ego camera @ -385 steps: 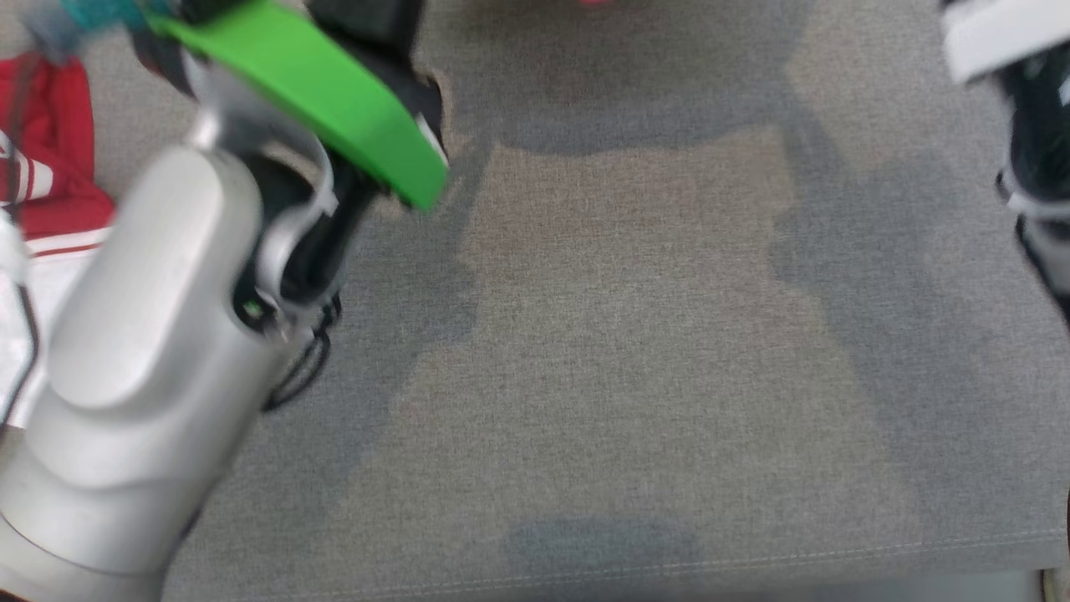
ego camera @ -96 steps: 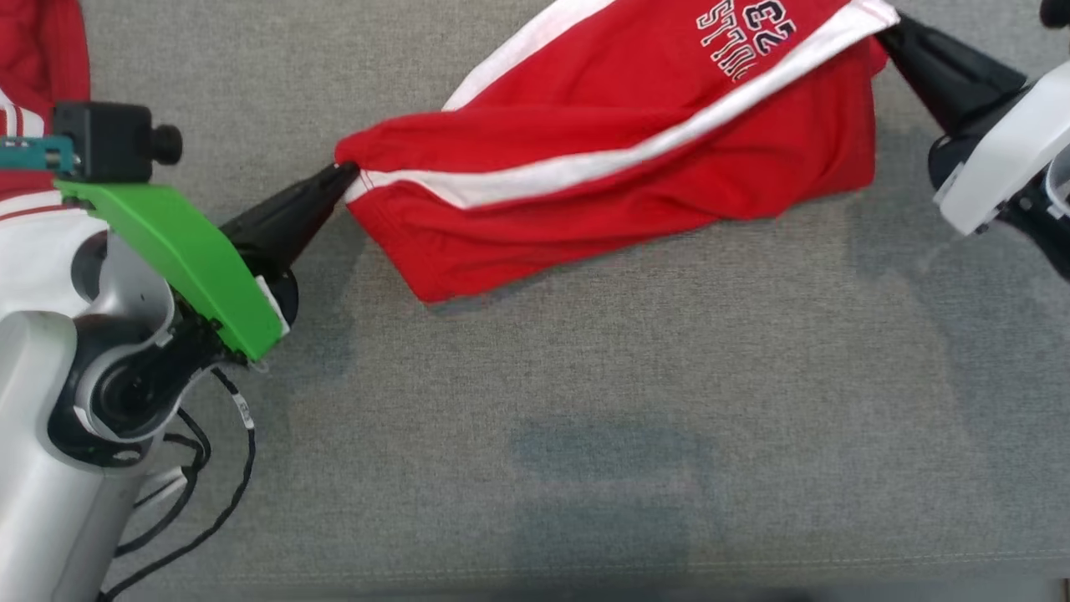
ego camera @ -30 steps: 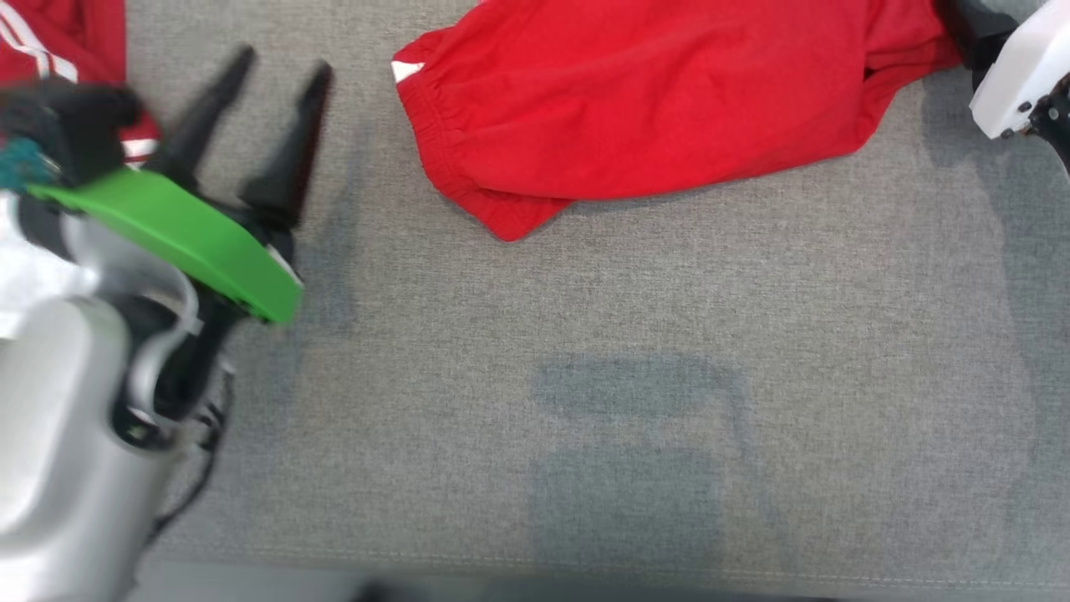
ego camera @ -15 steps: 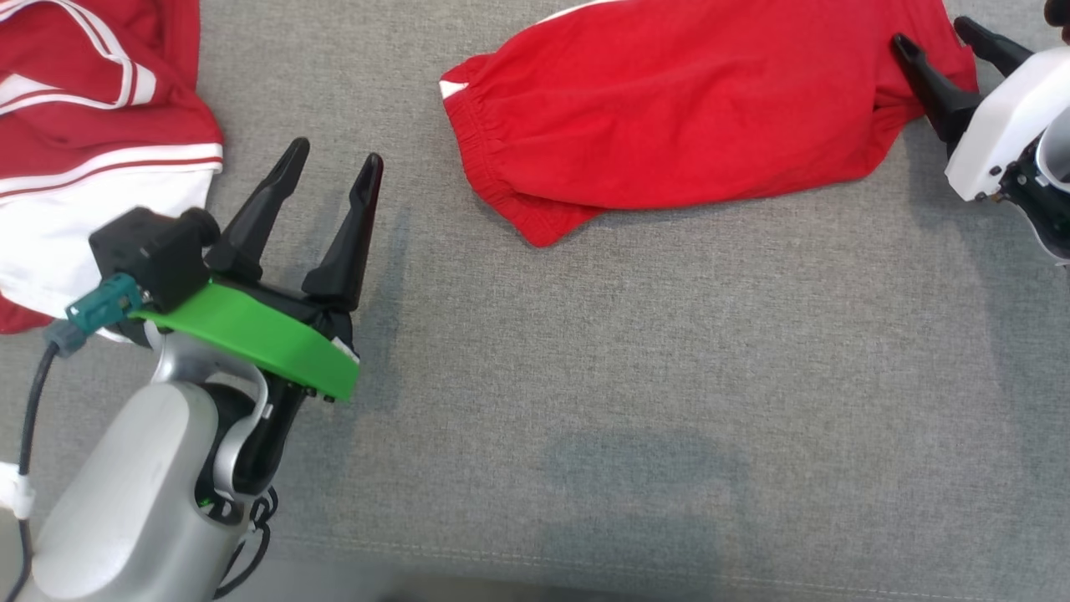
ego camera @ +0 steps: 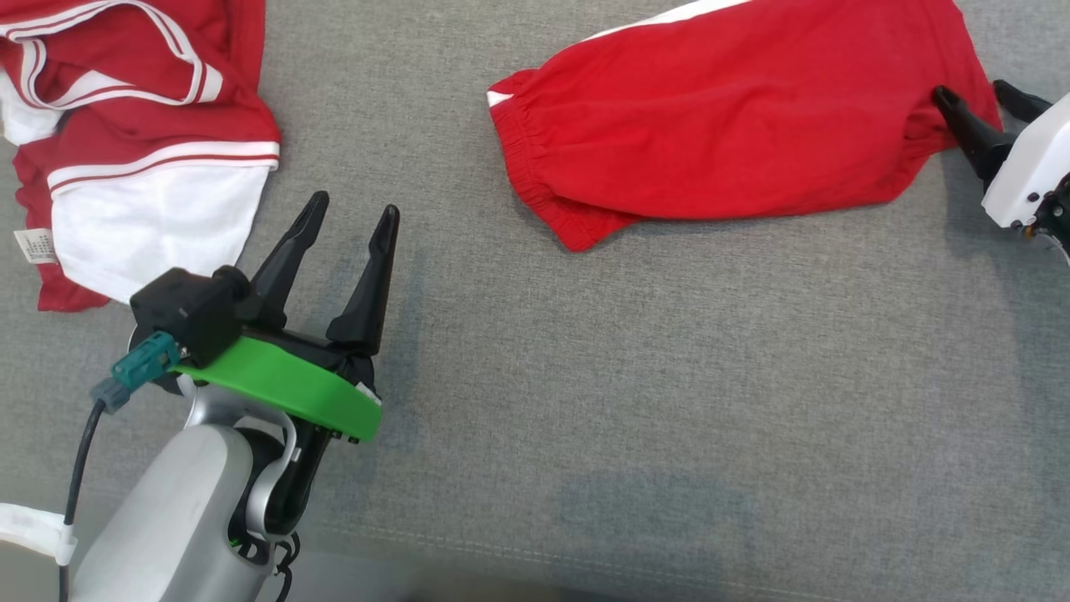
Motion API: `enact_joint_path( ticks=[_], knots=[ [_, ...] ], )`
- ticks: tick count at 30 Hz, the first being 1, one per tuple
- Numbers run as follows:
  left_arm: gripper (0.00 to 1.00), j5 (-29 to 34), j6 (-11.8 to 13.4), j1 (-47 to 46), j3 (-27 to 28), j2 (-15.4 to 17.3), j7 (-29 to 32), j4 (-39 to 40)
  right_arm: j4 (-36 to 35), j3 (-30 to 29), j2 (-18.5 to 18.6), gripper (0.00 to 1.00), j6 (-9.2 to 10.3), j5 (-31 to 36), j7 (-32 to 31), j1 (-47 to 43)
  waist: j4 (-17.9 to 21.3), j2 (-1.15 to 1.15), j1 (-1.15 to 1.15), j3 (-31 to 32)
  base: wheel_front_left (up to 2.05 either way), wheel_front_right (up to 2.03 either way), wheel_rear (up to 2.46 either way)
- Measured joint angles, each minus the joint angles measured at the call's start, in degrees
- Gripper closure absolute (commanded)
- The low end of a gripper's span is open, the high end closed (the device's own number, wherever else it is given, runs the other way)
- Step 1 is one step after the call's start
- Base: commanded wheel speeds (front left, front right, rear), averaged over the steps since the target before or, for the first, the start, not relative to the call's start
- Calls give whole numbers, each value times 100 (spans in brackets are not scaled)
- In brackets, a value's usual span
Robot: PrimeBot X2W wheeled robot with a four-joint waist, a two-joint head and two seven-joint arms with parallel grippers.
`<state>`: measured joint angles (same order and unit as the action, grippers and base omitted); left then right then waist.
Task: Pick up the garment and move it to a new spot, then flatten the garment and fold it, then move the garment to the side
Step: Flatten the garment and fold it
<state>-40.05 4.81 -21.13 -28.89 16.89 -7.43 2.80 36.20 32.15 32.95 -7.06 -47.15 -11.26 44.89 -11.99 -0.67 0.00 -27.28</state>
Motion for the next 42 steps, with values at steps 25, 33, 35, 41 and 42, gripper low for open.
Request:
enact_joint_path(
  ticks=[25,33,35,41,42],
  knots=[
    [0,-136,26,793,81,36,-254,-654,453,-1467,-67,100,4,-2625,-768,-1622,468,0,0,949,0,0,0],
    [0,-26,26,933,-78,129,-181,-490,51,-1682,318,100,9,-2584,-560,-1741,666,0,0,1207,0,0,0],
    [0,13,26,933,-77,160,-230,-420,-366,-1499,267,100,5,-2457,-560,-1533,672,0,0,1223,0,0,0],
    [0,149,26,938,-86,191,-279,-410,-1507,-516,-157,100,1,-1689,-758,-928,637,0,0,1241,0,0,0],
    [0,149,27,938,-102,181,-279,-407,-1573,-383,-247,100,1,-1586,-806,-895,621,0,0,1240,0,0,0]
  ],
)
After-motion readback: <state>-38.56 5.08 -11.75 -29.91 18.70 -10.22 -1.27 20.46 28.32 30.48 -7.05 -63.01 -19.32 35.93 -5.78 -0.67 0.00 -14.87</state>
